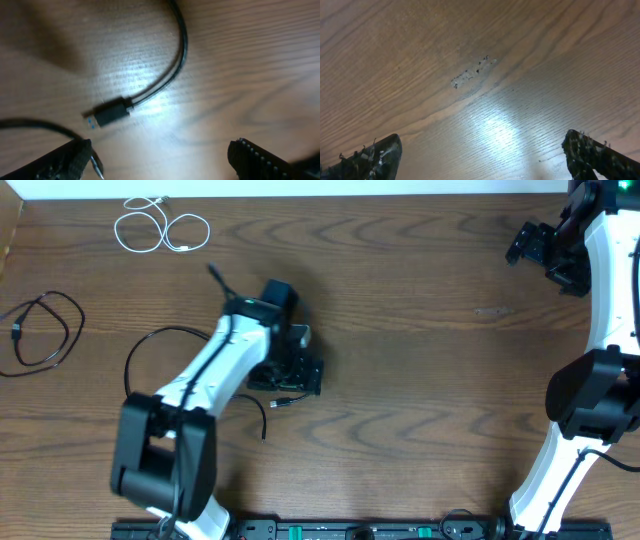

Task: Untangle cables

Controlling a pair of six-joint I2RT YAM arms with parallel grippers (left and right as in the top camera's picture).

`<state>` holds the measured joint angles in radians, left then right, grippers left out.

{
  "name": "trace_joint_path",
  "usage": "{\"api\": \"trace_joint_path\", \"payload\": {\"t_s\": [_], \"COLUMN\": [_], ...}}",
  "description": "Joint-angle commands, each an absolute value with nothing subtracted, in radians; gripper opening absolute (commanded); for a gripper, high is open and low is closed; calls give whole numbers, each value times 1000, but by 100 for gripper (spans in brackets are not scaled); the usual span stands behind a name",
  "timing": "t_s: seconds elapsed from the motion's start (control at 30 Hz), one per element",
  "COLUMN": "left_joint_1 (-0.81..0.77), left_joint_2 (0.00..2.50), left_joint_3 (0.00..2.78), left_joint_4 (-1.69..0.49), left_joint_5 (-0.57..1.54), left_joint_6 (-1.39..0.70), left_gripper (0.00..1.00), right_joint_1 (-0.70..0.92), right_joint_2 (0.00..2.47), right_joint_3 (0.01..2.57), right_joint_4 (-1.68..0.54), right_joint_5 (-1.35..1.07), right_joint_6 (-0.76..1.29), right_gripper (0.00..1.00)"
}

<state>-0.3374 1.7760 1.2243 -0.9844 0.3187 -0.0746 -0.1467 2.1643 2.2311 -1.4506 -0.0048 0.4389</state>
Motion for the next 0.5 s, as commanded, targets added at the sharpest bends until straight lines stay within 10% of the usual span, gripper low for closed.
{"api": "trace_joint_path", "payload": {"t_s": [0.0,0.23,0.47], "left_joint_1": [-393,-425,-444], "left_joint_2": [1830,1909,1960], "left_joint_3": [1228,1228,1227], "left_joint_4": [-951,-872,-872], "left_joint_5": [149,116,115], "left_joint_6": [-76,-76,-75], "left_gripper": [91,70,70], "right_joint_1": [-149,-149,-149], "right_joint_2": [2173,2173,2173], "right_joint_3": [2230,2230,2230], "right_joint_4": [-1452,-1452,-1452], "right_joint_5": [-3,-3,-3], "right_joint_6": [429,429,429], "right_gripper": [99,99,99]}}
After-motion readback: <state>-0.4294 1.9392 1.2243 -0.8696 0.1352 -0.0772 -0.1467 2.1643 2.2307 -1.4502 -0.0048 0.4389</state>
